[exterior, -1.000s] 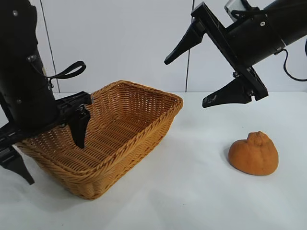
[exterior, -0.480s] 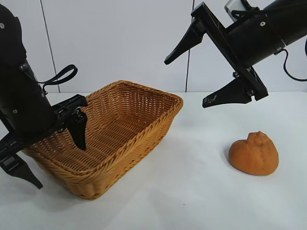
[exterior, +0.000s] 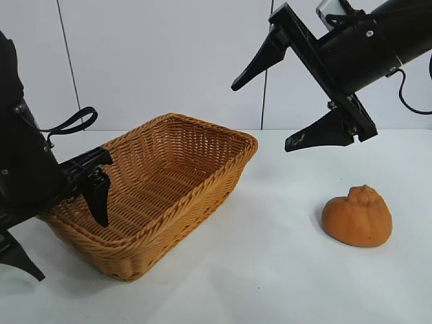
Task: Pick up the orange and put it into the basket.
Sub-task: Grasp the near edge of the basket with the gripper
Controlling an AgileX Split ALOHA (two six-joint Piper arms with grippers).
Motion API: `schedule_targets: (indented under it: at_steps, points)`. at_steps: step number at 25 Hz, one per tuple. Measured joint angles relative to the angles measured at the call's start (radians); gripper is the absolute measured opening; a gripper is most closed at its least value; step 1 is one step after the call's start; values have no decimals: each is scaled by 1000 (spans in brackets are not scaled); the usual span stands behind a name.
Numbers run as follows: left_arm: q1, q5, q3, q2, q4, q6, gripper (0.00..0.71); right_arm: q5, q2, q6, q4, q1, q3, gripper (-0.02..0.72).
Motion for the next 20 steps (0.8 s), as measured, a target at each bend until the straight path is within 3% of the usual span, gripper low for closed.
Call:
schedule_targets:
  at_steps: [3,9,10,14,20]
  points:
    - [0,0,0,0,-10,7,476,0,0,0,0,0,0,675]
    - [0,3,0,0,-17,7,117,0,0,0,0,0,0,675]
    - [2,-4,0,0,-22,-1,89,0,0,0,0,0,0,675]
    - [11,-3,0,-3,-33,18,87,1,0,0,0,0,0,675]
    - [109,71,-36,-26,-108,215,85,1,0,0,0,0,0,675]
